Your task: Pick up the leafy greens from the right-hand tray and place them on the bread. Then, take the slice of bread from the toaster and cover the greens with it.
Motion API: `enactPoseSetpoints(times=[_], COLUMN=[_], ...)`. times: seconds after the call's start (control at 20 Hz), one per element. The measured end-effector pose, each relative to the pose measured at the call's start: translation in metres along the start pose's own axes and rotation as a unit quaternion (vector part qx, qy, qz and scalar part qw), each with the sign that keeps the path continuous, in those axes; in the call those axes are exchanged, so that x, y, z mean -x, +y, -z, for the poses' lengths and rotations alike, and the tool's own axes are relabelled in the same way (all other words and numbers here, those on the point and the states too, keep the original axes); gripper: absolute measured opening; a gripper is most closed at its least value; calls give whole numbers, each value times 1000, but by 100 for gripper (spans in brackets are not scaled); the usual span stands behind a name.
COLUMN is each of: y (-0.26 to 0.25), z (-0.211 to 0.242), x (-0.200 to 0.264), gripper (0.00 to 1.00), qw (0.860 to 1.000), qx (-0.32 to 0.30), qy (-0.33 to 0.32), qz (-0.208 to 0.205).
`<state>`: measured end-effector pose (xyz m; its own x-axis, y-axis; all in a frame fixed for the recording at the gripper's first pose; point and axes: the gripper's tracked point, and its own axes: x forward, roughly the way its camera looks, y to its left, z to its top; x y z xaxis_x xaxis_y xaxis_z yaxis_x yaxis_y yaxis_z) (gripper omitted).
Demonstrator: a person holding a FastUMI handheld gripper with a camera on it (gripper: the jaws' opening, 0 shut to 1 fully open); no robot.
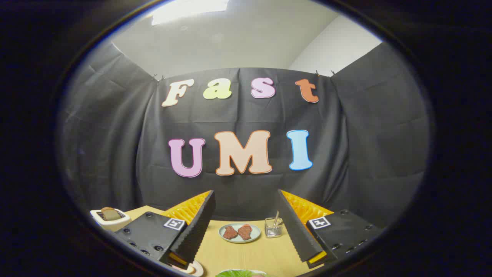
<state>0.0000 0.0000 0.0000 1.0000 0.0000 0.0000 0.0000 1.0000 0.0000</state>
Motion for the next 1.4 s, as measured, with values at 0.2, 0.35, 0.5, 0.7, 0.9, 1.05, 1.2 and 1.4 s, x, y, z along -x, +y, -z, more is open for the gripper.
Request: enactPoseSetpoints(times=[0.2,0.35,0.5,0.7,0.9,1.05,1.2,1.4], y=[9,12,16,18,25,33,43,34], z=[5,1,-1,1,2,7,19,34], x=[-1,-3,-4,-6,-9,-12,-13,-13], gripper=[100,100,100,100,100,100,100,100], qw=[1000,1000,1000,999,999,999,997,992], qx=[-1,7,18,22,19,22,21,40], qy=[6,-2,-10,-11,-10,-4,16,49], qz=[-13,-20,-23,-22,-28,-44,-76,-107])
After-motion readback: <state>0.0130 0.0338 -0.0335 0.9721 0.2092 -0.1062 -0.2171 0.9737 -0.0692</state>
